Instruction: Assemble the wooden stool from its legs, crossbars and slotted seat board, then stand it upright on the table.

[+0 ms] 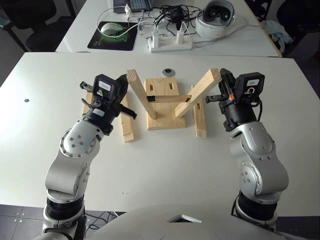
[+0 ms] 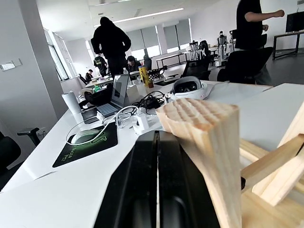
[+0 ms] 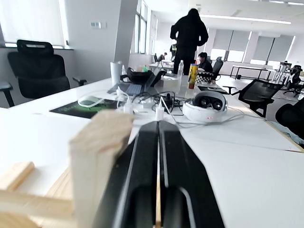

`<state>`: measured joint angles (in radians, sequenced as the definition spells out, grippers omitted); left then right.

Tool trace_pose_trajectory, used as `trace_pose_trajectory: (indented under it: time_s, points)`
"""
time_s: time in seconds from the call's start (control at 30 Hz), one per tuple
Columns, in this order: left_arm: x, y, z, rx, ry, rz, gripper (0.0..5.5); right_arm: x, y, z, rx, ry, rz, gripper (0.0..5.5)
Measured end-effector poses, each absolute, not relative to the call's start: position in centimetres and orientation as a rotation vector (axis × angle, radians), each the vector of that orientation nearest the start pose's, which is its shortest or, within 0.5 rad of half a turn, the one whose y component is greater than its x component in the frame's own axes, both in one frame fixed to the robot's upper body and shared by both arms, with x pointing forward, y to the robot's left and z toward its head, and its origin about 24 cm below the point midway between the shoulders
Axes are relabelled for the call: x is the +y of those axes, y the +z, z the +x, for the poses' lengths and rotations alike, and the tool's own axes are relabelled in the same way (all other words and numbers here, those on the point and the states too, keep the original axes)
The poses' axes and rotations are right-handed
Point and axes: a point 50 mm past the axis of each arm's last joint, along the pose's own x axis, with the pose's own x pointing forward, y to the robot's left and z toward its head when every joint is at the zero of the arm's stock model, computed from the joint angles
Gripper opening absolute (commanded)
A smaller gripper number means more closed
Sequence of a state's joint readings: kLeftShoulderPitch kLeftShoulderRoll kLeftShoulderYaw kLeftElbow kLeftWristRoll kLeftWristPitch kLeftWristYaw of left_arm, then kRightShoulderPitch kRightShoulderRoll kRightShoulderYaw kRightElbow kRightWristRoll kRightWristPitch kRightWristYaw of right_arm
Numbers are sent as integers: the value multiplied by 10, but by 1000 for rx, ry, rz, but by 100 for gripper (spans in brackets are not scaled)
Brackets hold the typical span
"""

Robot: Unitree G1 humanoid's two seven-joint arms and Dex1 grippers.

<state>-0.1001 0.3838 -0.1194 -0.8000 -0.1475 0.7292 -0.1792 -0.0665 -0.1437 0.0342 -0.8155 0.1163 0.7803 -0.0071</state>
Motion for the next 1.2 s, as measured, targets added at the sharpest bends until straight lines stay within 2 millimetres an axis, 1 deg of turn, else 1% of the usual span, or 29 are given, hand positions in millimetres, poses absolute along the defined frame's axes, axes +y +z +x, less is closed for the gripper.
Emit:
trace_pose_trajectory:
  time_s: [0.07,0.13,0.27,0.3,0.37,0.43,0.53,0.6,0.63,0.67,0.7,0.73,0.8,0.83,0.87,0.93,1.03,1.2]
  points:
    - [130,163,223,-70,-440,338,0,-143,161,223,-74,123,-75,1]
    - [133,158,224,-31,-443,358,0,-140,159,223,-59,137,-71,1]
    - [153,157,230,1,-350,367,0,-134,156,223,-30,194,-32,1]
    - [163,158,233,8,-295,364,0,-138,155,224,-25,177,-30,1]
    - [181,162,235,3,-189,380,0,-160,150,227,3,61,-42,1]
    - [192,165,234,-7,-131,387,0,-182,145,228,32,-50,-53,1]
    - [199,166,232,-22,-86,394,0,-206,142,225,46,-183,-53,1]
    - [201,168,232,-32,-71,394,0,-215,142,222,49,-252,-56,1]
    - [201,168,232,-36,-68,392,0,-215,141,221,49,-256,-51,1]
    - [200,168,232,-40,-72,387,0,-213,142,221,45,-248,-46,1]
    - [195,167,232,-42,-101,383,0,-206,143,222,39,-219,-37,1]
    - [186,165,233,-41,-159,370,0,-195,143,223,36,-162,-23,1]
    - [156,161,233,-38,-344,347,0,-163,146,225,28,24,5,1]
    - [134,159,231,-37,-473,348,0,-138,149,225,21,168,8,1]
    - [129,158,231,-30,-489,383,0,-136,151,225,19,169,-14,1]
    - [126,154,230,6,-517,454,0,-134,149,225,40,180,-69,1]
    - [130,150,230,45,-521,509,0,-131,146,223,67,201,-87,1]
    - [143,146,233,97,-482,540,0,-129,137,219,131,255,-86,1]
